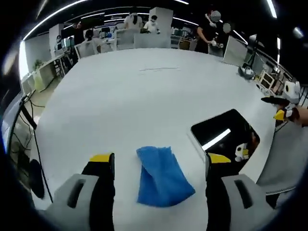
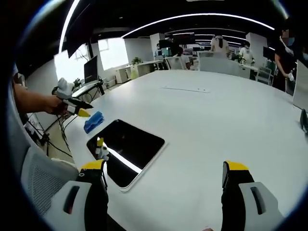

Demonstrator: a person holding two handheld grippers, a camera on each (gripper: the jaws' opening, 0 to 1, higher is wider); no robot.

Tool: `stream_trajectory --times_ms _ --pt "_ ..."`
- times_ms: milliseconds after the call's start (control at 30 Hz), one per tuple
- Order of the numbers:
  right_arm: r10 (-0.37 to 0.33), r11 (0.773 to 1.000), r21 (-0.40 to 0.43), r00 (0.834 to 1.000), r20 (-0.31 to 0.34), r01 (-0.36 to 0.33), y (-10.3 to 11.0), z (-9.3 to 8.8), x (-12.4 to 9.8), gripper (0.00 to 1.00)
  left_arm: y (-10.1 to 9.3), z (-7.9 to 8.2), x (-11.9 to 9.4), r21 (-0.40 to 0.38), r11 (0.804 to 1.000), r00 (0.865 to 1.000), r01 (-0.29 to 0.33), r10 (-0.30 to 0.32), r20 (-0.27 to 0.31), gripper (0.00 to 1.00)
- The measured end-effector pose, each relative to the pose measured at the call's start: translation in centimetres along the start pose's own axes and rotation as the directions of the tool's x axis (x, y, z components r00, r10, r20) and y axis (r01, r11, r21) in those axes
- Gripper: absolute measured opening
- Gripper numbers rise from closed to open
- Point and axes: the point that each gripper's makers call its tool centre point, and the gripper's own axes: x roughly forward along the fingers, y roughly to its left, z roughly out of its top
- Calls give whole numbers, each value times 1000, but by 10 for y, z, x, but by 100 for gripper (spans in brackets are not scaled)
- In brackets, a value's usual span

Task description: Wipe the mirror surface with the cleaning cloth until all visible marks leave the cleaned area.

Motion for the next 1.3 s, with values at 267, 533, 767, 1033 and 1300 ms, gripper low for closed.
stream_trajectory --times_ms 267,533,767,1033,1300 --pt "40 996 -81 999 -36 -43 -30 0 7 99 28 19 -30 -34 999 996 0 3 92 99" --pt "36 998 -59 998 -44 -38 -42 -8 7 99 38 19 -58 -41 999 994 18 -13 110 99" --pt "-10 999 -34 999 -43 9 -50 -14 1 99 34 18 -58 -70 997 992 19 -11 124 99" --pt "-56 998 12 998 -21 56 -53 -12 -2 99 35 21 -52 -89 996 990 7 5 139 99" --pt "-56 998 18 998 -22 56 -47 -12 -1 99 25 29 -44 -27 999 991 35 -31 126 99"
